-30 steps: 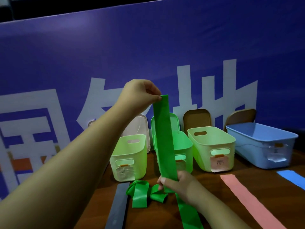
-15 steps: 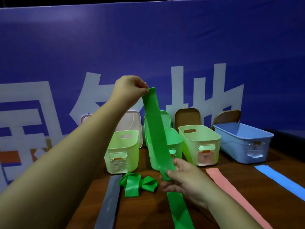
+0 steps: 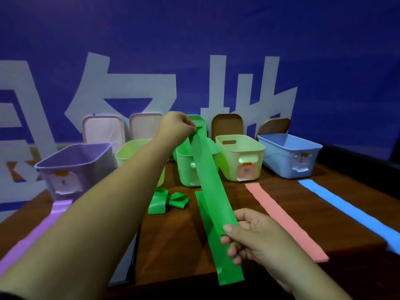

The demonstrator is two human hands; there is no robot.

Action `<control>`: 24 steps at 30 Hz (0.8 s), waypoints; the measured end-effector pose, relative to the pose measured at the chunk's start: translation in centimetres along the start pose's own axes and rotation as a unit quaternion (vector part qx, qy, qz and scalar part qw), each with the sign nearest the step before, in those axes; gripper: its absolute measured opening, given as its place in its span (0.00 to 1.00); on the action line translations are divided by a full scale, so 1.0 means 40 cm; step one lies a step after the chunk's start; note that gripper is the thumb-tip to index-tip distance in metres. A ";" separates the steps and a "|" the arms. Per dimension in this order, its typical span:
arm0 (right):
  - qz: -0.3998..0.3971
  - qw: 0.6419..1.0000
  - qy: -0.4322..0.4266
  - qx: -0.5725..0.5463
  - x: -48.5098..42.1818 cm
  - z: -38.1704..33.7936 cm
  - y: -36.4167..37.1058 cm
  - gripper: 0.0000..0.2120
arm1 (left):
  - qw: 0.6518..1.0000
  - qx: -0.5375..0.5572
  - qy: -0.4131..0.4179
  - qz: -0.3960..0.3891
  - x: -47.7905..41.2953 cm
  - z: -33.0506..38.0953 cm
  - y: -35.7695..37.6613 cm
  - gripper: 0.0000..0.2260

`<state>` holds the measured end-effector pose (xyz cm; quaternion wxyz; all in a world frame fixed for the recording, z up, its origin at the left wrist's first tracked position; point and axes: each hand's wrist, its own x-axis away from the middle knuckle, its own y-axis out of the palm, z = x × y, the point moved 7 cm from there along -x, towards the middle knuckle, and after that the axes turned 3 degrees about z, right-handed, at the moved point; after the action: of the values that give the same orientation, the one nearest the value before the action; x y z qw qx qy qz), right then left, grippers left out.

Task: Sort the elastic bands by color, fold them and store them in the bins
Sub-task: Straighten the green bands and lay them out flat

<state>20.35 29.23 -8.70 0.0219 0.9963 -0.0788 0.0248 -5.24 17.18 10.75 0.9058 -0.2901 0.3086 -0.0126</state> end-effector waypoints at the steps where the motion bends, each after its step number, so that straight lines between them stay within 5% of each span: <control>1: 0.004 1.000 0.010 0.012 0.014 0.012 -0.003 0.12 | 1.000 -0.017 -0.002 -0.011 0.017 -0.024 0.035 0.07; 5: 0.004 0.998 0.047 0.048 0.065 0.054 0.003 0.19 | 0.996 -0.067 -0.005 -0.065 0.089 -0.112 0.150 0.03; 11: 0.016 0.992 0.082 0.091 0.095 0.109 -0.006 0.30 | 0.989 -0.092 -0.041 -0.111 0.153 -0.209 0.238 0.10; 24: 0.041 0.994 0.093 0.046 0.097 0.163 0.005 0.29 | 0.967 -0.163 -0.067 -0.182 0.217 -0.276 0.333 0.06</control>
<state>24.44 28.10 -14.98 -0.0178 0.9855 -0.1163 0.1221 -6.55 20.79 -8.19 0.8472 -0.4856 0.1873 -0.1071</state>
